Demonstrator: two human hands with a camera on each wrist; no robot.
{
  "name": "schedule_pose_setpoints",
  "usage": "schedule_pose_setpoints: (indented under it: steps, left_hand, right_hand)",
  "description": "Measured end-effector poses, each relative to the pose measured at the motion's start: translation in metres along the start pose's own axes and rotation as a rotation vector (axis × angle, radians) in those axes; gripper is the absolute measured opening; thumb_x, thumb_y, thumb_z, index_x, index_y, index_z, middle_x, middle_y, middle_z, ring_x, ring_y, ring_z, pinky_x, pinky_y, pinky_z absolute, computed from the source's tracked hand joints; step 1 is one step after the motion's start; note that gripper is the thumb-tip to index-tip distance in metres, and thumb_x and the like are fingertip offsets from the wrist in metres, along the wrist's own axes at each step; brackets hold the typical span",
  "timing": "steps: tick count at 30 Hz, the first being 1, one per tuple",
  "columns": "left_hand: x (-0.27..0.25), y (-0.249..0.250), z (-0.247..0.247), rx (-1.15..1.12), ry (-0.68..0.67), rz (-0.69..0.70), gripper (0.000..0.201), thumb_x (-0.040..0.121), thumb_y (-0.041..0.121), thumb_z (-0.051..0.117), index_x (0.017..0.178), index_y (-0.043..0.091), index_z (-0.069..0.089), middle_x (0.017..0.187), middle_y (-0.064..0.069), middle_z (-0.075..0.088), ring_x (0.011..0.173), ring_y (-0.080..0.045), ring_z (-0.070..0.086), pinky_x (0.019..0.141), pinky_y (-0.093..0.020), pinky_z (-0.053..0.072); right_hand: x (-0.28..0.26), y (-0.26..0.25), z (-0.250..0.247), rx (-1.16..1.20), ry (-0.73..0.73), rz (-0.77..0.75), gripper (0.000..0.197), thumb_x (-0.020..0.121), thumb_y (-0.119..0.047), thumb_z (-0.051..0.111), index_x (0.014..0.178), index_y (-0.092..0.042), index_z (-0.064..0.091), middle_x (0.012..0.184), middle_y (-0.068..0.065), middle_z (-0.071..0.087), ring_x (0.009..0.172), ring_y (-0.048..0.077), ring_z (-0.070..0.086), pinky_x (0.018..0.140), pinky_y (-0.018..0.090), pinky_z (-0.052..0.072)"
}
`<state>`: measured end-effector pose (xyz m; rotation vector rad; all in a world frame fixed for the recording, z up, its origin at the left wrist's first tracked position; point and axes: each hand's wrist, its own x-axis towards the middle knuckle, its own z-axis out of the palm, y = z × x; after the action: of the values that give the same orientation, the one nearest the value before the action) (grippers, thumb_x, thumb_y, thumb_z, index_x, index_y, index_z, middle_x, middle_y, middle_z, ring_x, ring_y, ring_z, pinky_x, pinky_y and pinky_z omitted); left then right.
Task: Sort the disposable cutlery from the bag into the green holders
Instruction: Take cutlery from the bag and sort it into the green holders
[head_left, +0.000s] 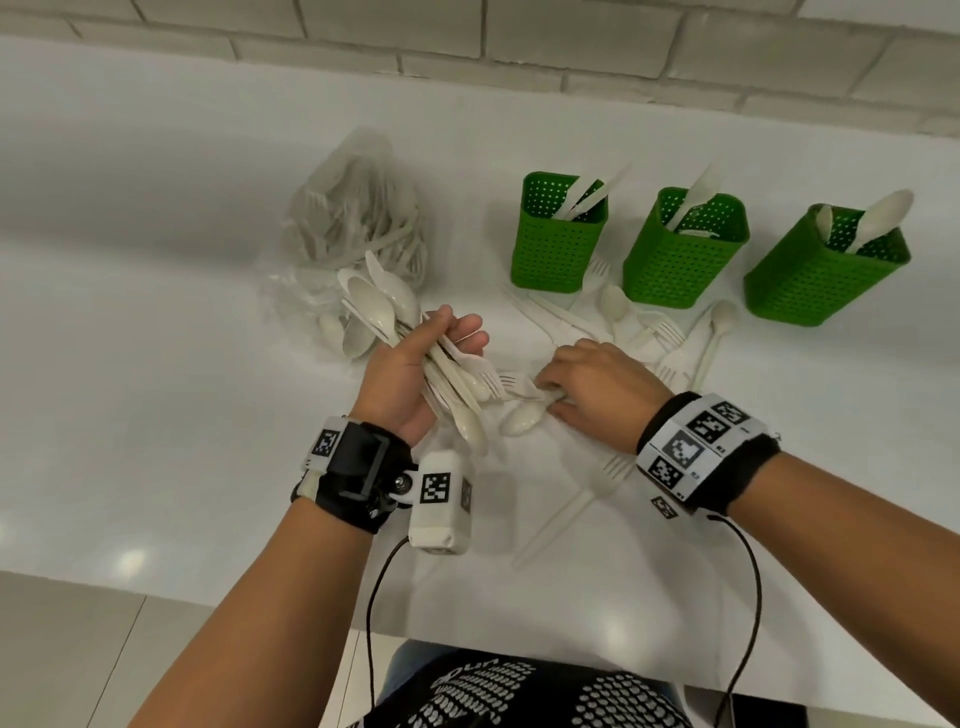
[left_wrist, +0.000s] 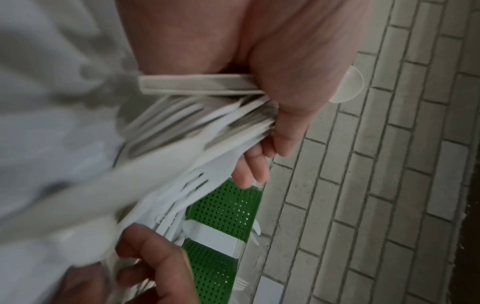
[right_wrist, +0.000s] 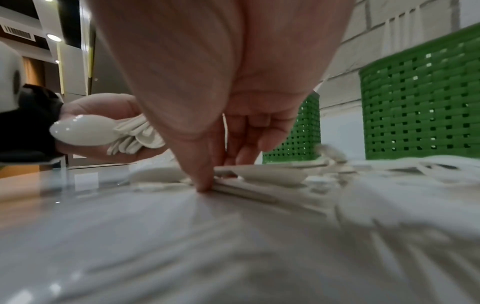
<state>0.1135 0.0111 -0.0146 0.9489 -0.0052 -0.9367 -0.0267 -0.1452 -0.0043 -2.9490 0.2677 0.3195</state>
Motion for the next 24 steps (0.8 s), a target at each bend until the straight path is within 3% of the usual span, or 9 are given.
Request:
schedule_pose_setpoints:
  steps: [2,4,9,11,13,16,20,22,24]
  left_hand:
    - [0.004,0.001,-0.003,-0.018,0.003,-0.019,0.006,0.093,0.017,0.059,0.09,0.012,0.059,0.091,-0.007,0.073,0.086,-0.02,0.071,0.082,-0.034,0.056]
    - [0.005,0.001,-0.004,-0.048,-0.032,-0.03,0.008,0.092,0.017,0.061,0.086,0.012,0.059,0.082,-0.004,0.069,0.077,-0.018,0.067,0.081,-0.031,0.053]
    - [0.007,-0.003,-0.004,-0.016,-0.038,-0.019,0.013,0.092,0.017,0.062,0.08,0.013,0.059,0.066,0.0,0.059,0.061,-0.015,0.06,0.079,-0.032,0.052]
    - [0.008,-0.005,-0.001,0.006,-0.009,-0.004,0.013,0.092,0.016,0.061,0.08,0.012,0.057,0.06,0.001,0.055,0.054,-0.012,0.056,0.079,-0.032,0.053]
    - [0.008,-0.006,0.003,0.062,0.03,0.034,0.016,0.091,0.015,0.063,0.077,0.013,0.056,0.053,0.002,0.048,0.049,-0.01,0.05,0.074,-0.031,0.055]
    - [0.007,-0.008,0.009,0.144,0.03,0.098,0.015,0.081,0.015,0.074,0.076,0.014,0.059,0.052,0.001,0.045,0.047,-0.01,0.046,0.071,-0.032,0.054]
    - [0.009,-0.01,0.024,0.362,-0.185,0.15,0.04,0.068,0.013,0.083,0.104,0.015,0.067,0.067,0.0,0.06,0.067,-0.016,0.063,0.077,-0.035,0.054]
    - [0.009,-0.011,0.041,0.538,-0.321,0.216,0.042,0.064,0.02,0.089,0.102,0.017,0.072,0.084,-0.004,0.072,0.085,-0.023,0.07,0.083,-0.039,0.056]
    - [0.012,-0.013,0.055,0.699,-0.288,0.328,0.039,0.065,0.022,0.089,0.098,0.009,0.073,0.094,-0.01,0.075,0.094,-0.024,0.071,0.085,-0.039,0.057]
  right_hand:
    - [-0.001,0.002,0.004,0.015,0.016,0.03,0.029,0.094,-0.024,0.052,0.119,-0.014,0.059,0.115,0.005,0.059,0.108,0.024,0.05,0.092,0.032,0.037]
    - [-0.004,0.002,0.005,-0.025,-0.004,0.047,0.028,0.092,-0.024,0.051,0.115,-0.01,0.059,0.109,0.007,0.059,0.104,0.026,0.052,0.091,0.036,0.042]
    - [-0.01,-0.001,0.006,-0.129,0.056,0.06,0.01,0.07,-0.01,0.066,0.069,-0.003,0.059,0.067,0.013,0.059,0.067,0.032,0.059,0.056,0.034,0.045]
    - [-0.01,0.002,0.005,-0.076,0.039,0.119,0.01,0.082,-0.013,0.059,0.077,-0.004,0.058,0.079,0.013,0.06,0.081,0.03,0.059,0.062,0.034,0.042]
    - [-0.014,0.009,0.003,0.039,0.027,0.189,0.023,0.093,-0.018,0.049,0.071,-0.01,0.045,0.082,0.008,0.055,0.087,0.027,0.056,0.064,0.031,0.034]
    - [-0.02,0.018,-0.014,0.312,0.071,0.26,0.04,0.095,-0.02,0.051,0.06,-0.017,0.033,0.062,-0.003,0.043,0.062,0.017,0.048,0.054,0.03,0.03]
    - [-0.021,0.01,-0.042,0.634,0.237,0.187,0.037,0.093,-0.016,0.059,0.06,-0.022,0.043,0.056,-0.009,0.043,0.049,0.002,0.043,0.05,0.016,0.032]
    - [-0.015,-0.002,-0.045,0.649,0.252,0.14,0.031,0.092,-0.012,0.059,0.065,-0.024,0.049,0.061,-0.009,0.05,0.056,0.002,0.047,0.053,0.016,0.032]
    - [-0.01,-0.007,-0.044,0.56,0.279,0.159,0.03,0.088,-0.009,0.059,0.065,-0.022,0.046,0.066,-0.007,0.049,0.065,0.011,0.048,0.055,0.018,0.031]
